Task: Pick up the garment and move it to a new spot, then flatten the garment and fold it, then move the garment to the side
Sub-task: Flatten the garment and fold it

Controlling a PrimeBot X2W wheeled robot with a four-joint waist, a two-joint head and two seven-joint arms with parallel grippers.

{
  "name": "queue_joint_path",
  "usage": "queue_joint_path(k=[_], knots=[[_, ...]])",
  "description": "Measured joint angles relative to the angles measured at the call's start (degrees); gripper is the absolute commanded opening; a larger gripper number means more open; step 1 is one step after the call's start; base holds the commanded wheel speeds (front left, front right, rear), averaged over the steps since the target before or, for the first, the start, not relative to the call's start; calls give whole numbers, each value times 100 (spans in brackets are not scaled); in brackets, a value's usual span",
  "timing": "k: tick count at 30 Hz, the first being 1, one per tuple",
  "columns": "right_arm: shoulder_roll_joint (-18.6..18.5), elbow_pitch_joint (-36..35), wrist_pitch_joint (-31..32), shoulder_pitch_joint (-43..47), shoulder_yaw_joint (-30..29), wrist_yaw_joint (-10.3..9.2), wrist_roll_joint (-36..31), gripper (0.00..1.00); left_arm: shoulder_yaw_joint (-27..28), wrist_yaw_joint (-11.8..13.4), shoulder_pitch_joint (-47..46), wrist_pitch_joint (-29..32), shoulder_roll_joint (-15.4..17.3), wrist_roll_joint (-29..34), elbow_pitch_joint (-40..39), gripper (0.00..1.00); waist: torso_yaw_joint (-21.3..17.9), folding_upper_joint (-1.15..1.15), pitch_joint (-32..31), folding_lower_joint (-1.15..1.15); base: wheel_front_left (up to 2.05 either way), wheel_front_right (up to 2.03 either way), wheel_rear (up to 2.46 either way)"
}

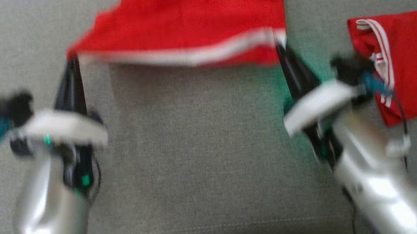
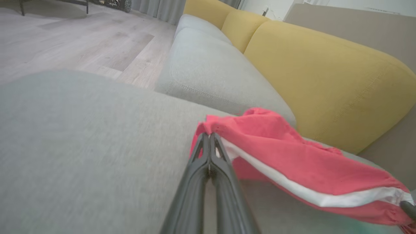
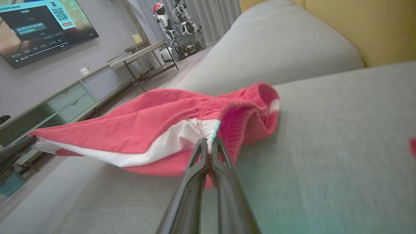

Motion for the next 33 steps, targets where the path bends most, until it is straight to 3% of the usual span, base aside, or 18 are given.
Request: queue_joint_path(k=[7, 11, 22, 27, 33], knots=[[-20, -931, 22, 1592, -376, 0, -235, 0, 57, 0, 1507, 0, 123, 129, -917, 0, -10, 0, -359, 0, 0, 0, 0], [-30, -1697, 456, 2410, -583, 0, -382, 0, 136, 20, 2232, 0, 241, 274, -1440, 0, -21, 0, -597, 0, 0, 0, 0], [18, -3588, 1769, 4385, -1036, 0, -702, 0, 134, 687, 4026, 516, 352, 278, -3085, 0, -28, 0, -1208, 0, 0, 0, 0], [87, -4012, 2115, 4989, -1205, 0, -757, 0, 138, 973, 4640, 769, 350, 268, -3687, 0, -16, 0, -1400, -1, 0, 0, 0], [145, -4218, 2341, 5206, -1265, 0, -758, 0, 171, 1077, 4837, 905, 386, 259, -4022, 0, -34, 0, -1440, -1, 0, 0, 0]])
